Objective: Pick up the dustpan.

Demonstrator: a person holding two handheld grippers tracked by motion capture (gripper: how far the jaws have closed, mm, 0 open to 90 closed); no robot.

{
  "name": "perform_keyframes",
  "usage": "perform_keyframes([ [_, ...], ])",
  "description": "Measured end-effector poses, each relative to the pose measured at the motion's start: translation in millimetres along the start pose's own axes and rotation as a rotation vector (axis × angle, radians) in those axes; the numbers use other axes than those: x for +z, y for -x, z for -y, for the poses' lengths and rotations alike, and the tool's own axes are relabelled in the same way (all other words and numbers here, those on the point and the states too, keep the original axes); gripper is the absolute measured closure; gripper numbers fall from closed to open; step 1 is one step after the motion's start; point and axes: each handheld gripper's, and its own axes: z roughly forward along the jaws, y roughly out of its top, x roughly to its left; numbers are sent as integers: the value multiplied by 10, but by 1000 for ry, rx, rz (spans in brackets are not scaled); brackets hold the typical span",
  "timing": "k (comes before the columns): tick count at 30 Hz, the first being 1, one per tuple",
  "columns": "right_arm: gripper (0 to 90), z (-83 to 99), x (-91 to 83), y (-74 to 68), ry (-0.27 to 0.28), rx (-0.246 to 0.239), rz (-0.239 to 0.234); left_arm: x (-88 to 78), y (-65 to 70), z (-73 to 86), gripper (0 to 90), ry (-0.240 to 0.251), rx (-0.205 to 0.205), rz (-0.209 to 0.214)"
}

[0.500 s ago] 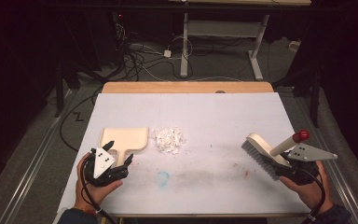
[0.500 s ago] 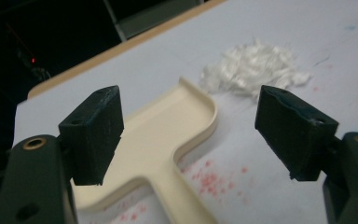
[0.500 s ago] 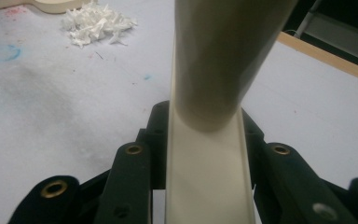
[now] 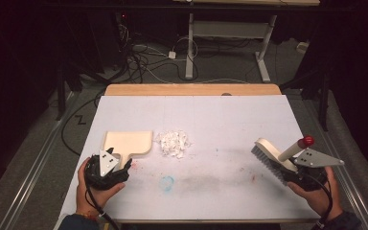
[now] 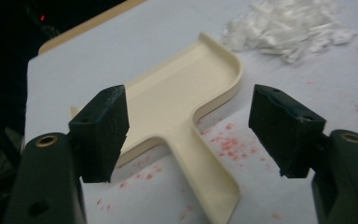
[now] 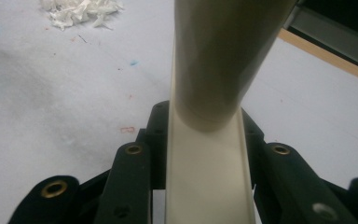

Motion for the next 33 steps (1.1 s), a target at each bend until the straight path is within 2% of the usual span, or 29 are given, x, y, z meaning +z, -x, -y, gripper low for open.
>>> perform_keyframes([
  [3,673,-13,-13,-7,3,0,4,-21,-84,12,294,-35,-71,-4],
  [4,674,-28,-10,-9,4,-7,8,-34,-117,8,294,-47,-109,-10],
  [6,673,-25,3,-2,-1,-9,10,-59,-172,2,289,-47,-165,-10],
  [7,674,-17,13,3,-3,-4,7,-58,-220,-1,288,-51,-245,0],
  [8,674,-17,13,3,-3,-4,7,-58,-220,-1,286,-51,-245,0],
  [10,674,4,25,12,-15,8,10,-9,-225,3,286,-64,-309,45],
  [11,673,6,20,10,-16,6,11,58,-169,-15,278,-107,-313,57],
  [12,674,6,14,9,-15,6,12,58,-169,-15,266,-107,-313,57],
  [15,674,2,4,11,-14,3,16,208,-24,-13,265,-183,-295,47],
  [16,673,4,8,9,-16,3,15,208,-24,-13,259,-183,-295,47],
  [18,674,13,23,3,-24,-5,13,298,14,12,244,-225,-312,55],
  [20,674,21,39,0,-34,-12,15,420,6,22,244,-271,-344,31],
  [24,674,27,60,-11,-36,-10,26,526,-46,58,286,-299,-386,56],
  [28,674,28,63,6,-26,1,39,546,-89,73,369,-283,-363,45],
  [30,674,33,69,8,-29,1,38,559,-116,76,382,-276,-348,45],
  [31,674,43,83,5,-34,0,35,578,-149,68,422,-280,-325,56],
  [33,673,48,93,-1,-39,-4,29,583,-175,50,469,-288,-311,68],
])
